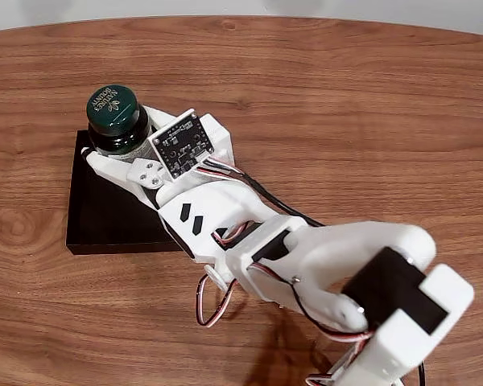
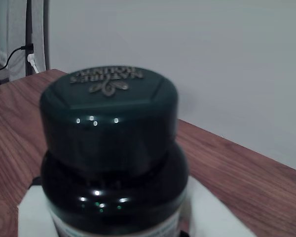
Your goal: Pick up the pill bottle and place it in the black box.
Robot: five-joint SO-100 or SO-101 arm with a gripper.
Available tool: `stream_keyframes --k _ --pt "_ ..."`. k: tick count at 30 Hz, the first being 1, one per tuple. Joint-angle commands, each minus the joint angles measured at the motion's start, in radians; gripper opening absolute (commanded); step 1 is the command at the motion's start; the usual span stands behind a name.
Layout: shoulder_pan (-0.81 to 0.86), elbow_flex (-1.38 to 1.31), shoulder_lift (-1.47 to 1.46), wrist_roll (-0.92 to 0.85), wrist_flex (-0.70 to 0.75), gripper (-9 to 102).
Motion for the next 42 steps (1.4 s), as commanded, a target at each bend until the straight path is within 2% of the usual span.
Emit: stream_keyframes --k 1,26,42 --pt "0.018 -0.114 -0.046 -0.032 -0.077 16" --pt "0.061 -0.29 -0.413 -0.091 -0.155 17" --pt "0.058 -0.337 -0.518 -0.097 -0.189 20"
